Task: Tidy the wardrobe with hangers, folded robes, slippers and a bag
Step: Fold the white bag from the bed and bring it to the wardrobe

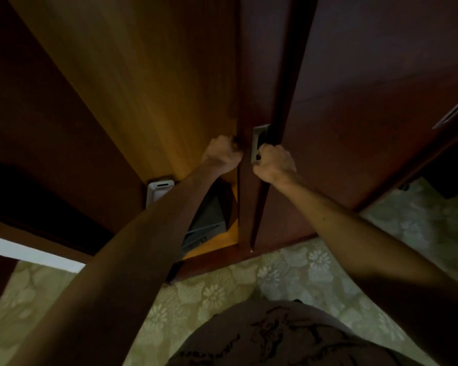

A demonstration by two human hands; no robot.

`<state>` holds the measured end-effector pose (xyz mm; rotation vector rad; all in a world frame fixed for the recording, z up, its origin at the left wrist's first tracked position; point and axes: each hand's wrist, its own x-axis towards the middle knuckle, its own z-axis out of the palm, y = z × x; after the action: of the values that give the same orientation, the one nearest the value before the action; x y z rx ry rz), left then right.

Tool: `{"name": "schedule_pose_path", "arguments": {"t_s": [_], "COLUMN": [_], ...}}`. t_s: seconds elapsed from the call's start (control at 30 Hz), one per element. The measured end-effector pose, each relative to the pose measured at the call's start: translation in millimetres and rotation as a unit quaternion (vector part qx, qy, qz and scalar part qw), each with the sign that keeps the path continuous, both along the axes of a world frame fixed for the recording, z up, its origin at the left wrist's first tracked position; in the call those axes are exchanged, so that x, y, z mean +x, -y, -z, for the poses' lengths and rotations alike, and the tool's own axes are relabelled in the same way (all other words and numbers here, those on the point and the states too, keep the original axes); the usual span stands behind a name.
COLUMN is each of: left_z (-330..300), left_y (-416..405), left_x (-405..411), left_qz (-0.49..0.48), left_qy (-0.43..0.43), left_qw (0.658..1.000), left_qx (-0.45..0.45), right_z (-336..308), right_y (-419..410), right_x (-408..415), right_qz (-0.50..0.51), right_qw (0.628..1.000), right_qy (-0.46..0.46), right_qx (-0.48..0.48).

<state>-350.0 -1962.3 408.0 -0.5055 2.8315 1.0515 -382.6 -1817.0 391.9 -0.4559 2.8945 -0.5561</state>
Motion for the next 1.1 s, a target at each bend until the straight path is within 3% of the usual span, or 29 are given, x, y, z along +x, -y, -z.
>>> {"name": "schedule_pose_path", "arguments": {"t_s": [0.1, 0.33, 0.77, 1.1], "left_z": [-6, -16, 3, 4], "left_y": [-8, -16, -13, 38], "left_x": [-8, -18, 1, 39], "left_qz": [-0.028, -0.059, -0.127, -0.114], "left_qy": [0.011, 0.046, 0.005, 0.01], "left_qw": [0.999, 0.992, 0.986, 0.988], "left_qx": [-0.036, -0.098, -0.108, -0.103], "right_z": [-7, -8, -11, -9], "right_y": [-2, 1, 19, 65], "right_x": [-6, -15, -9, 20], "right_qz": [-0.04, -0.078, -0.114, -0.133], "right_qw": [0.998, 0.996, 0.992, 0.99], "right_qy": [-0.003, -0.023, -0.033, -0.032], "right_qx": [0.039, 0.027, 0.041, 0.032]}}
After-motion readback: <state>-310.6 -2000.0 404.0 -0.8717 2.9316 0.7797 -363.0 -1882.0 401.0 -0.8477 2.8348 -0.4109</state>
